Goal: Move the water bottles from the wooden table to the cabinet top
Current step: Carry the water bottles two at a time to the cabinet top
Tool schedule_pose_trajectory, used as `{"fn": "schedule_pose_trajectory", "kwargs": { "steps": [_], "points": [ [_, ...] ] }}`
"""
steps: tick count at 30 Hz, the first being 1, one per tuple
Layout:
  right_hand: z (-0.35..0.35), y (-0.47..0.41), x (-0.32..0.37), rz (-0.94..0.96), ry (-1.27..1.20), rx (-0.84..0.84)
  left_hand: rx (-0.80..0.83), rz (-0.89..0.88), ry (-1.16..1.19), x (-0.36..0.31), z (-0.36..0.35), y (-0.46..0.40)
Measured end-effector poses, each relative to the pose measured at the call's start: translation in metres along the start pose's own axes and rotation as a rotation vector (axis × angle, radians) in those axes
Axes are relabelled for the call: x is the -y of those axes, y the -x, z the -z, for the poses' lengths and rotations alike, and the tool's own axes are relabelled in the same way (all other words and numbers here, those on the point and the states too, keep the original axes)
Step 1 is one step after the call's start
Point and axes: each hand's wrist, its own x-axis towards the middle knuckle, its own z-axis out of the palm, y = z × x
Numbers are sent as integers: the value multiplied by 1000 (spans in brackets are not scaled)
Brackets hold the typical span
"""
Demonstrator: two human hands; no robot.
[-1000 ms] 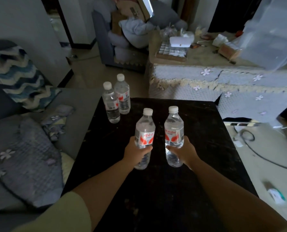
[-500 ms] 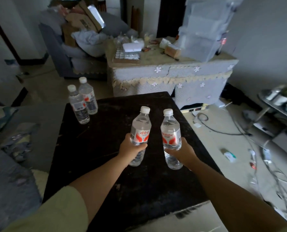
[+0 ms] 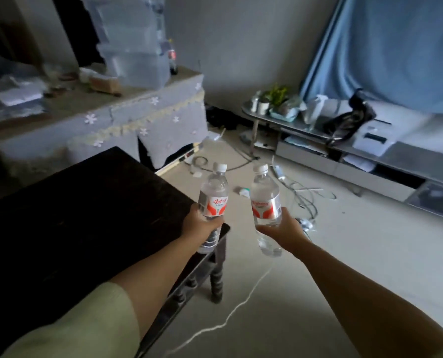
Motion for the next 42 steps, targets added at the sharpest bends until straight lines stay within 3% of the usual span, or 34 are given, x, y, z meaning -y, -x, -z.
{"fn": "schedule_pose_trajectory", "kwargs": {
  "steps": [8,17,33,42],
  "points": [
    [145,80,-118,-226,-42,-269,359,-111,-79,-66,-170,70],
    [251,145,-216,-334,-133,-491,690,-241,-130,-113,-318,119],
    [367,93,-260,-399,-235,-799,931,-415,-209,-236,-495,67],
    [436,60,-306,-477,-167,-860,1021,-425,-188,-278,-585,56]
  ]
}}
